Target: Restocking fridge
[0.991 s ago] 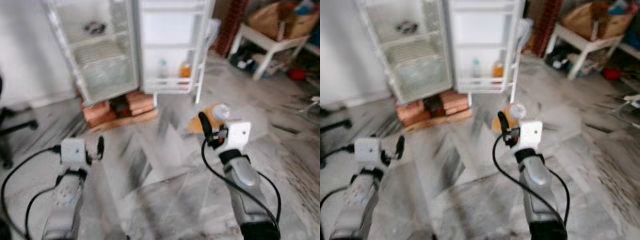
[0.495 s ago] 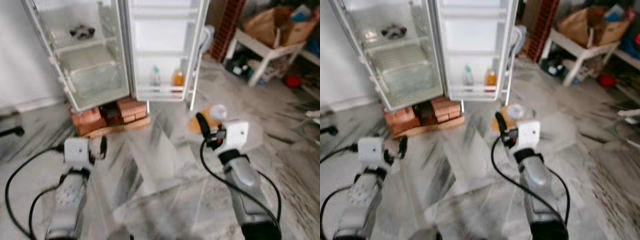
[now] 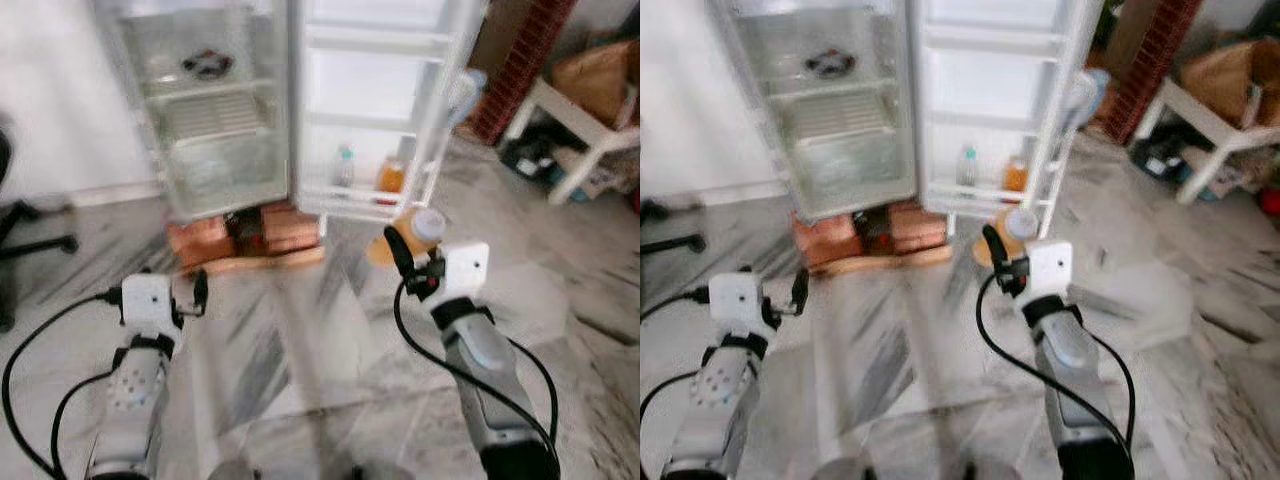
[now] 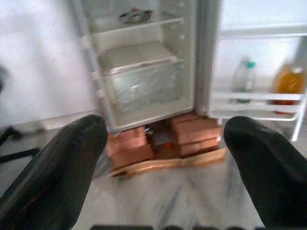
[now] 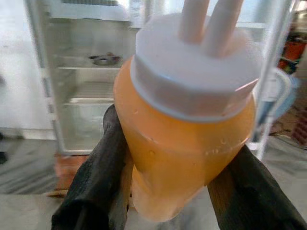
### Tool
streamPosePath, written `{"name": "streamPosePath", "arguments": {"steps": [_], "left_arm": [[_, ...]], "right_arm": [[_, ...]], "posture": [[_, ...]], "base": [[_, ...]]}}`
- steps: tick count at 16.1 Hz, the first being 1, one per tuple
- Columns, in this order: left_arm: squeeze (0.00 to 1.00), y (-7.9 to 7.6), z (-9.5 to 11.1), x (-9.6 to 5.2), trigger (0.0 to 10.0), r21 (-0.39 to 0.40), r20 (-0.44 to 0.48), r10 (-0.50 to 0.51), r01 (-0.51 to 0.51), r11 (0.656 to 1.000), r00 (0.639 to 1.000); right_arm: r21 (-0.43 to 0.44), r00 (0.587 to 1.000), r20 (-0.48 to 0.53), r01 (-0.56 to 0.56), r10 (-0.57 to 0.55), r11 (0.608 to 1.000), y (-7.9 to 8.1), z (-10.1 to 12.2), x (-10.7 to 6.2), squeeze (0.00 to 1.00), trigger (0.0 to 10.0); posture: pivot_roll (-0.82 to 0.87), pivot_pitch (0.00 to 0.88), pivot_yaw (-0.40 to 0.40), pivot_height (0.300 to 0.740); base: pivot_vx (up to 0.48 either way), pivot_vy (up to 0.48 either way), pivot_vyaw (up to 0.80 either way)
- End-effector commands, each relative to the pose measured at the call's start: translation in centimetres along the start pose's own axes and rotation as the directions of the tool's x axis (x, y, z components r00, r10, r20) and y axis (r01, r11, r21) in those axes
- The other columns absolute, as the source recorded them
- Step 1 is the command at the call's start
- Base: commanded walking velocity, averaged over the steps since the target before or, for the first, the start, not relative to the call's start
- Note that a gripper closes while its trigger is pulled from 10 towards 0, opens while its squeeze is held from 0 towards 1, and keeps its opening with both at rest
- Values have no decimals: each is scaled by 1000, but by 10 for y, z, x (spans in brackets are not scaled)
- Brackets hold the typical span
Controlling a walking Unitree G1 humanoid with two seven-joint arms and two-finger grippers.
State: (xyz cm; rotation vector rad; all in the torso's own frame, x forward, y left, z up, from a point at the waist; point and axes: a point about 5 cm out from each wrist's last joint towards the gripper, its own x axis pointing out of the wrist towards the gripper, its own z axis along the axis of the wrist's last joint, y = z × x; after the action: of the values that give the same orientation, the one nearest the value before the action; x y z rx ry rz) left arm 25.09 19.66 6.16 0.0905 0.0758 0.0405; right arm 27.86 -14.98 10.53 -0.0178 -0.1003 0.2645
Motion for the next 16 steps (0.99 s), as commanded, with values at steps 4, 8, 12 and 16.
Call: {"name": "streamPosePath", "arguments": {"steps": [4,8,12,16], "left_arm": [[0,-7,0,2,10000,-6,2,-25,25,1000,1000],[0,-8,0,3,10000,-5,4,-30,30,1000,1000],[0,-8,0,4,10000,0,-4,-30,30,1000,1000],[0,-10,0,4,10000,-9,-9,-25,25,1000,1000]], "right_arm": [[-15,999,20,40,-39,999,-10,4,0,0,10000],[-18,999,22,41,-41,999,-10,4,1,0,10000],[-11,999,21,39,-39,999,-9,3,2,0,10000],[-5,999,17,41,-41,999,-10,2,1,0,10000]], "posture": [[87,62,-55,740],[88,58,-53,740],[88,58,-51,740],[87,59,-49,740]], "base": [[432,0,0],[424,0,0],[424,0,0],[377,293,0]]}}
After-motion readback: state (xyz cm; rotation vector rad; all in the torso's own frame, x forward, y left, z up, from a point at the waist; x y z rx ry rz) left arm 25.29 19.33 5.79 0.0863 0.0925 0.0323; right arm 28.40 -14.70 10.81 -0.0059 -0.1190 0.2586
